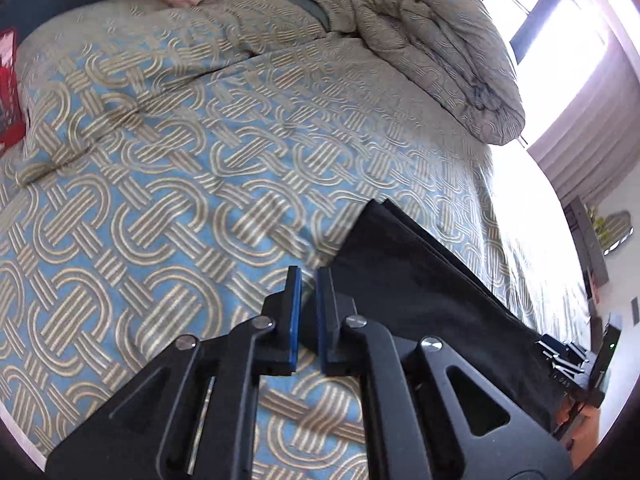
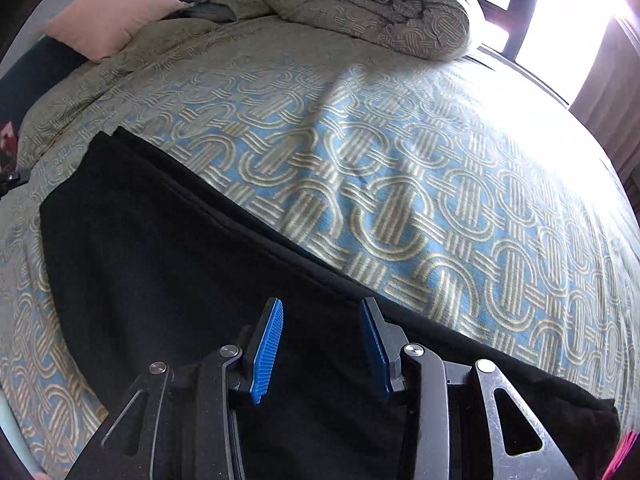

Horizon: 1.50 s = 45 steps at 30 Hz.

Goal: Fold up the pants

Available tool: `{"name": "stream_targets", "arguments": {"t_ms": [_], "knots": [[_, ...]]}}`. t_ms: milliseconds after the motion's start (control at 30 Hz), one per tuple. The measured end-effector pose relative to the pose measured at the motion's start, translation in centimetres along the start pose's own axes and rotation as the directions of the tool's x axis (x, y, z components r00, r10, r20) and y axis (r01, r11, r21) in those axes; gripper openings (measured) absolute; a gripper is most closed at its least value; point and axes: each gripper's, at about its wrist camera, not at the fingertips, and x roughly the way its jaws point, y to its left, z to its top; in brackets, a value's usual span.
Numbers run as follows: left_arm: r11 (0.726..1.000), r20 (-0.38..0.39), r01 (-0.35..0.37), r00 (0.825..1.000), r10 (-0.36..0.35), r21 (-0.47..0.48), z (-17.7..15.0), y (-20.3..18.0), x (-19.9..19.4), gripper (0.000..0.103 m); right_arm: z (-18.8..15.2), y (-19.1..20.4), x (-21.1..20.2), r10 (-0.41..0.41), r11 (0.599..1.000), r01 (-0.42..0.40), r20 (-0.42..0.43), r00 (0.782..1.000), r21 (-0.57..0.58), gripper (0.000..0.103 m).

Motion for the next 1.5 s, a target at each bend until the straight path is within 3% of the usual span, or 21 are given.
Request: {"name": "stream_targets", "arguments": {"t_ms": [100, 167, 233, 400, 533, 700, 800, 900, 967, 1067, 1133, 1267, 1300, 1367, 1467, 1500], "knots": [[0.995, -0.029, 0.029, 0.999, -0.026, 0.099, -0.5, -3.6, 0.4, 0.016, -1.3, 0.5, -1.7, -0.001, 1.0, 0.002, 0.036, 0.999, -0.005, 0.04], [0.987, -0.054, 0.058, 0.997, -0.051, 0.153, -1.4, -6.5, 0.8, 0.039, -2.7, -0.4, -3.0, -0.006, 1.0, 0.005, 0.048, 0.999, 0.021, 0.04], [0.974, -0.078, 0.1, 0.993, -0.086, 0.204, -2.5, -9.6, 1.1, 0.048, -4.4, -1.9, -4.3, -0.029, 0.997, 0.025, 0.057, 0.998, 0.077, 0.04], [0.923, -0.163, 0.158, 0.981, -0.106, 0.351, -5.8, -17.7, 2.5, 0.048, -11.2, -8.5, -9.1, -0.138, 0.957, 0.117, 0.065, 0.988, 0.265, 0.041], [0.866, -0.215, 0.221, 0.967, -0.136, 0.449, -8.3, -24.7, 2.8, 0.049, -18.5, -15.4, -13.1, -0.271, 0.866, 0.234, 0.022, 0.962, 0.442, 0.05], [0.755, -0.278, 0.294, 0.948, -0.153, 0.586, -11.7, -34.9, 3.0, 0.049, -28.8, -22.6, -17.2, -0.36, 0.668, 0.303, -0.062, 0.931, 0.68, 0.053], [0.68, -0.322, 0.344, 0.932, -0.164, 0.648, -13.8, -41.9, 3.7, 0.056, -33.9, -24.5, -18.5, -0.331, 0.591, 0.249, -0.051, 0.942, 0.767, 0.053], [0.595, -0.366, 0.399, 0.913, -0.182, 0.698, -16.3, -49.6, 4.7, 0.059, -36.9, -25.0, -18.8, -0.269, 0.553, 0.153, 0.001, 0.963, 0.819, 0.053], [0.514, -0.434, 0.474, 0.877, -0.205, 0.715, -18.6, -55.2, 5.8, 0.061, -38.0, -25.1, -18.6, -0.235, 0.533, 0.082, 0.054, 0.97, 0.842, 0.053], [0.423, -0.502, 0.536, 0.842, -0.199, 0.731, -22.4, -62.1, 7.4, 0.061, -38.6, -25.2, -17.8, -0.179, 0.499, -0.024, 0.13, 0.975, 0.866, 0.053], [0.356, -0.529, 0.544, 0.835, -0.149, 0.759, -25.3, -66.3, 9.1, 0.061, -38.7, -25.4, -17.4, -0.146, 0.483, -0.08, 0.17, 0.975, 0.872, 0.053], [0.271, -0.524, 0.516, 0.85, -0.049, 0.812, -28.8, -70.4, 12.8, 0.061, -38.9, -26.7, -17.4, -0.157, 0.488, -0.103, 0.204, 0.966, 0.866, 0.053], [0.263, -0.519, 0.506, 0.855, -0.023, 0.821, -29.3, -70.9, 13.6, 0.061, -39.1, -27.0, -17.4, -0.163, 0.488, -0.103, 0.206, 0.965, 0.867, 0.053], [0.271, -0.544, 0.525, 0.839, -0.004, 0.807, -29.8, -71.7, 14.9, 0.061, -39.5, -27.5, -17.1, -0.17, 0.496, -0.082, 0.189, 0.967, 0.864, 0.053], [0.3, -0.616, 0.592, 0.787, -0.017, 0.748, -30.0, -72.6, 15.5, 0.059, -39.7, -27.6, -16.9, -0.162, 0.529, -0.086, 0.2, 0.966, 0.844, 0.053], [0.309, -0.653, 0.625, 0.757, -0.015, 0.717, -30.0, -72.9, 15.5, 0.055, -39.7, -27.5, -16.9, -0.161, 0.537, -0.09, 0.206, 0.965, 0.839, 0.053]]}}
